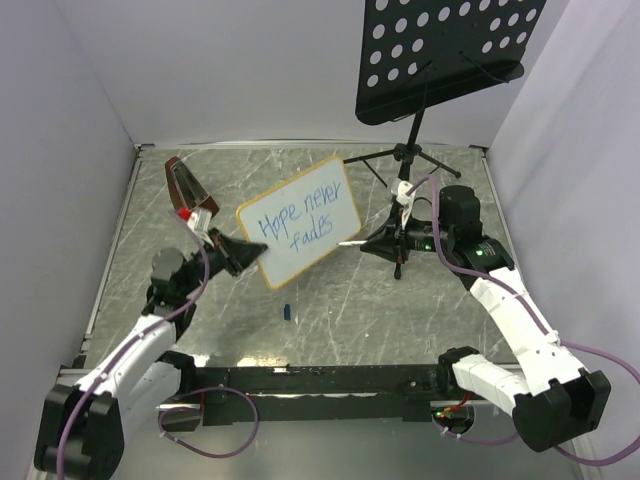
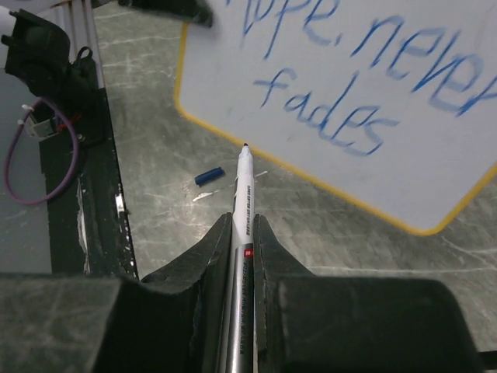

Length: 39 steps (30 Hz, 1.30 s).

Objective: Write a sentence on the whiteboard
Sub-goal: Place the whiteboard on the whiteboard stand.

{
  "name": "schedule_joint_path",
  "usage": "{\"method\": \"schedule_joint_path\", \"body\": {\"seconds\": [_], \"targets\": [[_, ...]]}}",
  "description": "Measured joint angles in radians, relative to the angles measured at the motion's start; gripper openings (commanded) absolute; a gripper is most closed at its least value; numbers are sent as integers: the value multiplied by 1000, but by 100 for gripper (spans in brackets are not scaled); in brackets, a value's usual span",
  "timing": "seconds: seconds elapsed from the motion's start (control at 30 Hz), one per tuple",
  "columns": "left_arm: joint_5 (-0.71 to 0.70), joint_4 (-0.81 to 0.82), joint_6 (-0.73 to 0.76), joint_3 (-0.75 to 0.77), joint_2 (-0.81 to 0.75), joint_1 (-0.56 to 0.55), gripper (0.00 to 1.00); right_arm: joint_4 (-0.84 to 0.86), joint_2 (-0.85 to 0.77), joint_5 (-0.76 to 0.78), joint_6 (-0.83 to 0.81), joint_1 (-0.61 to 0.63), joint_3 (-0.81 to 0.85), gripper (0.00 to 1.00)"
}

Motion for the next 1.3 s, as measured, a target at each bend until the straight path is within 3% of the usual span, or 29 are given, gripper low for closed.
{"method": "schedule_joint_path", "body": {"seconds": [0.2, 0.63, 0.97, 1.3], "targets": [[87, 24, 122, 170, 151, 74, 1, 7, -32, -35, 1, -2, -31, 0], [283, 110, 253, 268, 428, 185, 1, 16, -34, -53, 4, -3, -44, 0], [367, 296, 203, 326, 663, 255, 1, 17, -21, -54, 4, -3, -46, 0], [435, 270, 212, 356, 750, 284, 1, 16, 0, -57, 0, -3, -46, 0]]}}
